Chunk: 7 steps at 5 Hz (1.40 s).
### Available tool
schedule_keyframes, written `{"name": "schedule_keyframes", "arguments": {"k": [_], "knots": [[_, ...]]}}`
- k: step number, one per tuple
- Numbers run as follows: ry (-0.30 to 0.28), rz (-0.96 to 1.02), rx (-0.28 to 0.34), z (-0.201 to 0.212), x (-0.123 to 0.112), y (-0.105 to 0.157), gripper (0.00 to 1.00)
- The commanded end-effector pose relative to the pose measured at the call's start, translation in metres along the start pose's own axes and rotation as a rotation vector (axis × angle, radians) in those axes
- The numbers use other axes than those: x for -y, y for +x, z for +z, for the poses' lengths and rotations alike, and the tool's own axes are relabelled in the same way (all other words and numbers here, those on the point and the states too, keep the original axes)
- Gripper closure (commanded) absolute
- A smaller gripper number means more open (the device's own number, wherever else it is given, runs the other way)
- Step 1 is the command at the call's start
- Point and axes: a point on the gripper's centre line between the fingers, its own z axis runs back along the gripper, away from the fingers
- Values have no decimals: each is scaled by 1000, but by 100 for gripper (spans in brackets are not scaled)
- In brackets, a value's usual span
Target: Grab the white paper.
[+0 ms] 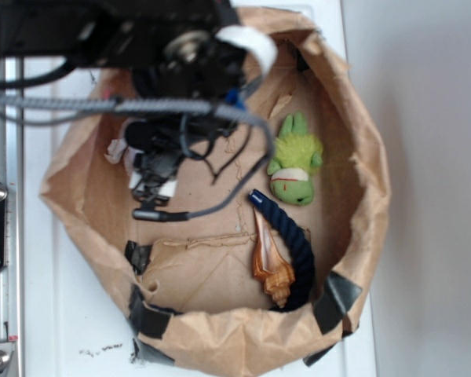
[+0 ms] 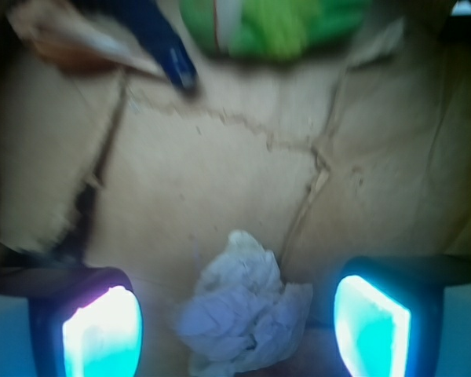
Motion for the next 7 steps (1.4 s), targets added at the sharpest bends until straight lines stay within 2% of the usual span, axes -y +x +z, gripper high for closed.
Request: {"name": "schedule_keyframes", "arguments": {"k": [1, 3, 4, 5, 6, 7], "knots": [[77, -39, 46, -15, 0, 14, 0], [121, -33, 35, -35, -1, 18, 0], [162, -27, 31, -45, 0, 15, 0], [246, -13, 51, -60, -4, 14, 0], [232, -4, 69, -52, -6, 15, 100], [185, 0, 65, -38, -8, 14, 0]]}}
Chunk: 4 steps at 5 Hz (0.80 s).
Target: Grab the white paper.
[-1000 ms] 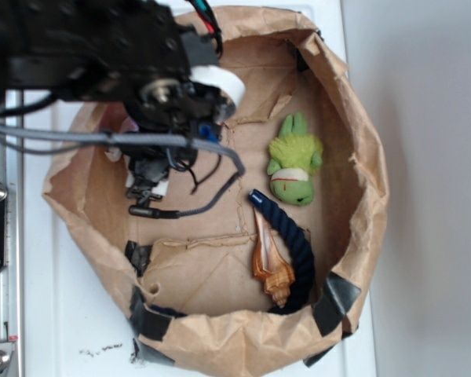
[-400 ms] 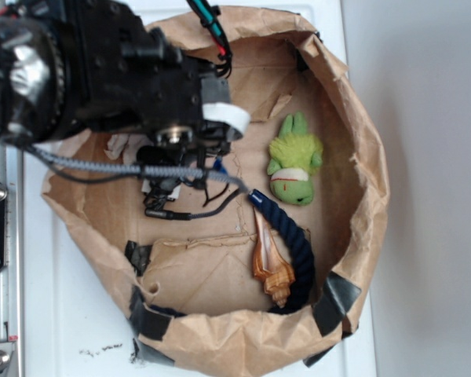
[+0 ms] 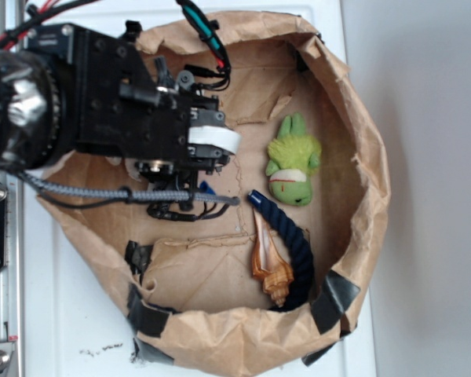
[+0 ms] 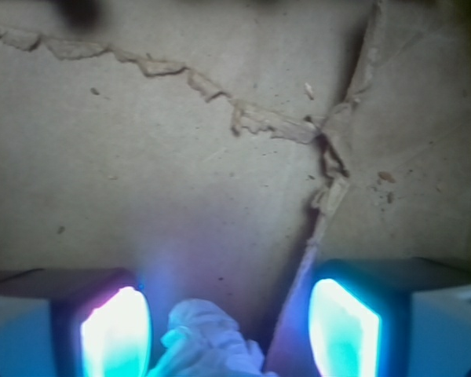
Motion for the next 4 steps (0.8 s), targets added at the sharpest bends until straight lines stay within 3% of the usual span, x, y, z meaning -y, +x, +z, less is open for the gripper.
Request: {"name": "schedule_keyframes", "arguments": {"k": [1, 3, 4], "knots": [[-93, 24, 38, 40, -13, 7, 0], [-202, 35, 39, 83, -27, 4, 0], [-215, 21, 28, 88, -32, -3, 0]]}}
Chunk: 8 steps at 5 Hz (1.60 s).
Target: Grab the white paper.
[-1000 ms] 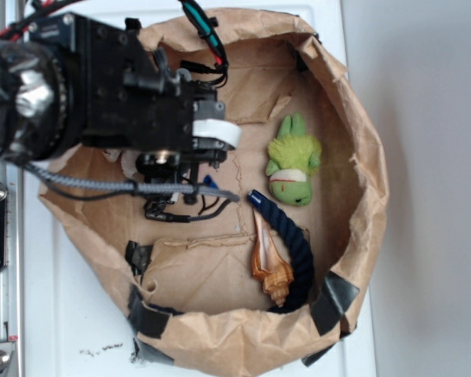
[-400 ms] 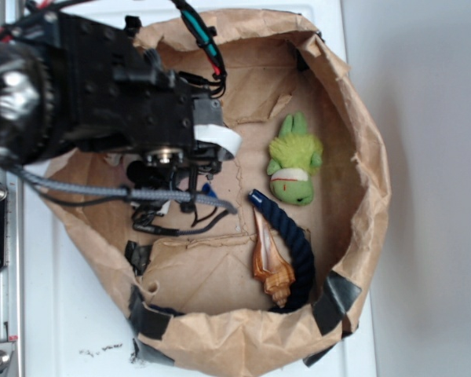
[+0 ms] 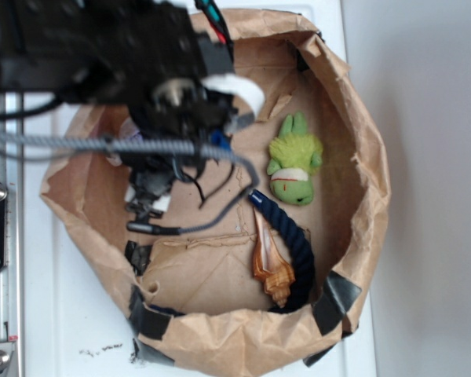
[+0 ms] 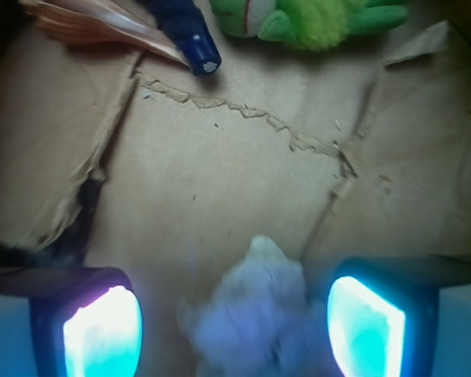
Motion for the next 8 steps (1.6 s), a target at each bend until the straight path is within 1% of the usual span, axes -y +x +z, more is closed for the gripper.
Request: {"name": "schedule_keyframes", "arguments": {"k": [1, 2, 3, 4, 6, 7, 8], "knots": [[46, -18, 3, 20, -14, -6, 0], [77, -31, -8, 8, -10, -13, 0], [107, -40, -20, -6, -7, -14, 0], [139, -52, -20, -23, -1, -17, 0], [179, -39, -4, -42, 12, -9, 0], [201, -34, -10, -49, 20, -3, 0], [193, -17, -12, -50, 19, 0, 100]]}}
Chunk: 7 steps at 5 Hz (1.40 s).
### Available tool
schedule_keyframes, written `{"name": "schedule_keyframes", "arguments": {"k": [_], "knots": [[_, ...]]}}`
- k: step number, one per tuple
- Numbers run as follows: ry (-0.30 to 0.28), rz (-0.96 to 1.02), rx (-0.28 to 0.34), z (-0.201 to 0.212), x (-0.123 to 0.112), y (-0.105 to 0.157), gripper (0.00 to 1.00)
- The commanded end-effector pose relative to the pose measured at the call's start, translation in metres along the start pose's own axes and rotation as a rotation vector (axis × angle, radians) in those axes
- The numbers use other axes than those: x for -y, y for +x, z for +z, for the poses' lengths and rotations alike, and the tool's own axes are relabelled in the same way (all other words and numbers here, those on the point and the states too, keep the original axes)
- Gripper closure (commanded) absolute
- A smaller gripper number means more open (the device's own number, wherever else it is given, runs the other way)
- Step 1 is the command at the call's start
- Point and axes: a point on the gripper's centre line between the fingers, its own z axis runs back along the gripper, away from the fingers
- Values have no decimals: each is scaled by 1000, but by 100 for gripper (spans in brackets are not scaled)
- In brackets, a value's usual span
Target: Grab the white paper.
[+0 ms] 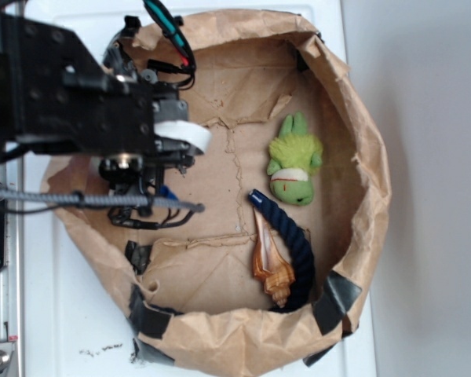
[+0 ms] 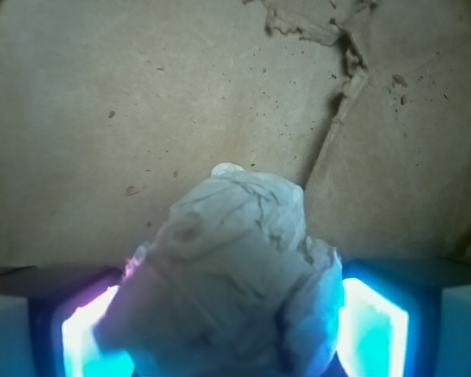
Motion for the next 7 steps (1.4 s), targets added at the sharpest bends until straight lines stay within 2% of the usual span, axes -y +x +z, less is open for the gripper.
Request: {"name": "schedule_keyframes", "arguments": {"k": [1, 2, 3, 4, 5, 6, 7], "knots": [[-14, 9, 43, 16, -6, 12, 100], [-44, 21, 60, 36, -15, 13, 100], [-126, 71, 78, 82, -36, 15, 100], [-186, 119, 75, 128, -48, 22, 100], [-141, 169, 127, 169, -47, 28, 100], [-136, 180, 171, 189, -43, 33, 100], [-124, 177, 166, 184, -37, 37, 100]]}}
